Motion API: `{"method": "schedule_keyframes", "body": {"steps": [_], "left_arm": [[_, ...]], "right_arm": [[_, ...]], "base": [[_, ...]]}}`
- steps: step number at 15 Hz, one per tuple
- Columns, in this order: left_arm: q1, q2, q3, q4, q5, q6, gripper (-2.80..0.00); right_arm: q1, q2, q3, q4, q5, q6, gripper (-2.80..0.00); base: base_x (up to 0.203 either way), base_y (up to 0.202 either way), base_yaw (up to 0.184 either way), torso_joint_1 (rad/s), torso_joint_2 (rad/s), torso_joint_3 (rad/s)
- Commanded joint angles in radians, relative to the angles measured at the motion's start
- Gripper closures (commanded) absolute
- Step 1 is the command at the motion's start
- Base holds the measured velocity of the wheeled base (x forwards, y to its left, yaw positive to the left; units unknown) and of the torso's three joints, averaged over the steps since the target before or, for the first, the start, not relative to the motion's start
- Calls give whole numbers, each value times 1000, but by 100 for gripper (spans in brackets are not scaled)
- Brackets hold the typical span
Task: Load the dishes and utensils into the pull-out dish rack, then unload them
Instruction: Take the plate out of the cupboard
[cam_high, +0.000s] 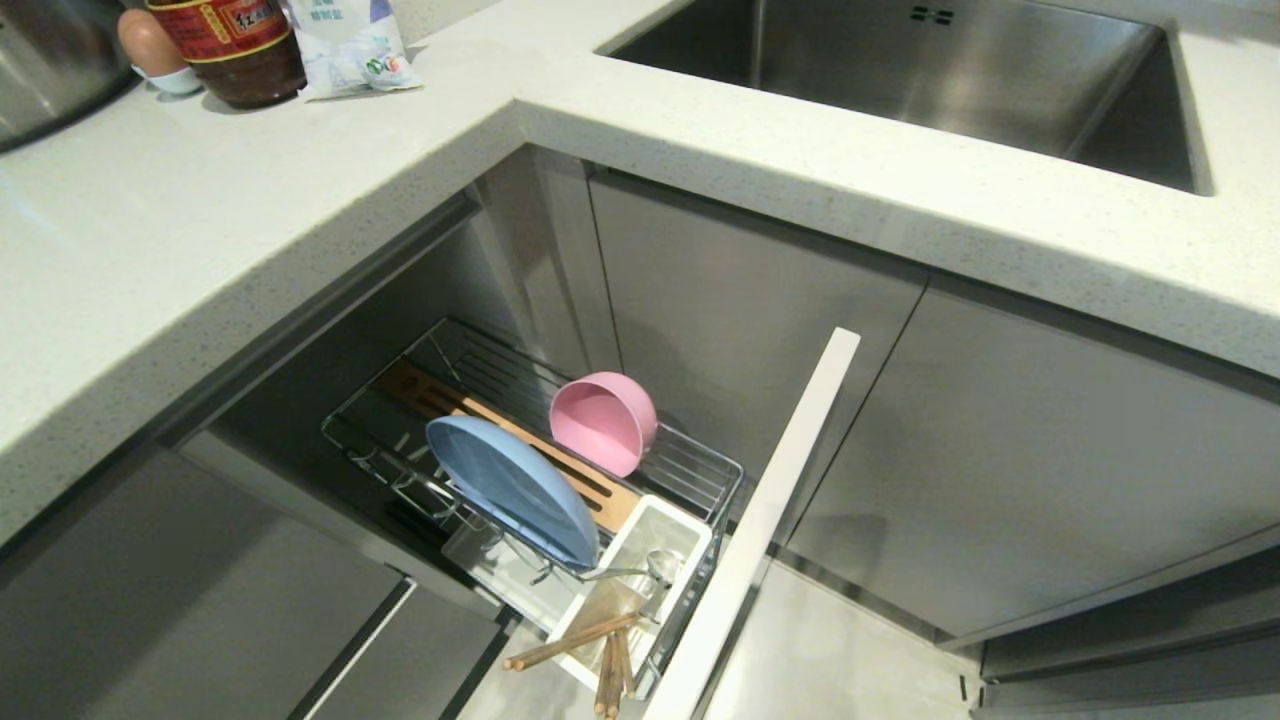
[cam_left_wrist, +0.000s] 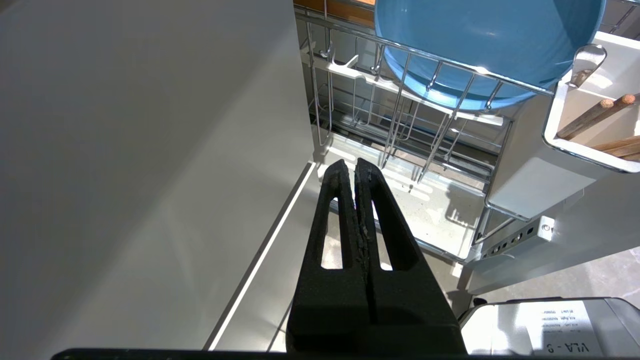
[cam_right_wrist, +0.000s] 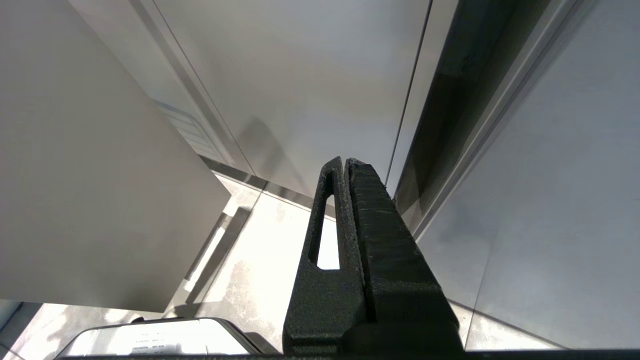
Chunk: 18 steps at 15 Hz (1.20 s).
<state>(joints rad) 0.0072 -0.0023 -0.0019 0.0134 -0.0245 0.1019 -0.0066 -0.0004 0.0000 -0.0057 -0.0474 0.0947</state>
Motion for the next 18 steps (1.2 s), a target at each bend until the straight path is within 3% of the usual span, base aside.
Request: {"method": "schedule_keyframes", "body": {"steps": [1, 9, 11, 14, 18], "left_arm": [[1, 2, 0, 0, 0, 0, 0], [0, 2, -37, 5, 2, 25, 0], [1, 6, -173, 37, 9, 28, 0], [1, 88, -504, 174, 45, 30, 0], [3, 451, -881, 209, 83, 29, 0]], "right_arm": [[0, -4, 0, 0, 0, 0, 0], [0, -3, 0, 0, 0, 0, 0], [0, -3, 0, 0, 0, 0, 0], [-1, -4, 0, 0, 0, 0, 0], [0, -4, 0, 0, 0, 0, 0]], "base": [[0, 0, 0, 0, 0, 0], [0, 0, 0, 0, 0, 0], [0, 0, 0, 0, 0, 0], [0, 0, 0, 0, 0, 0], [0, 0, 0, 0, 0, 0]]}}
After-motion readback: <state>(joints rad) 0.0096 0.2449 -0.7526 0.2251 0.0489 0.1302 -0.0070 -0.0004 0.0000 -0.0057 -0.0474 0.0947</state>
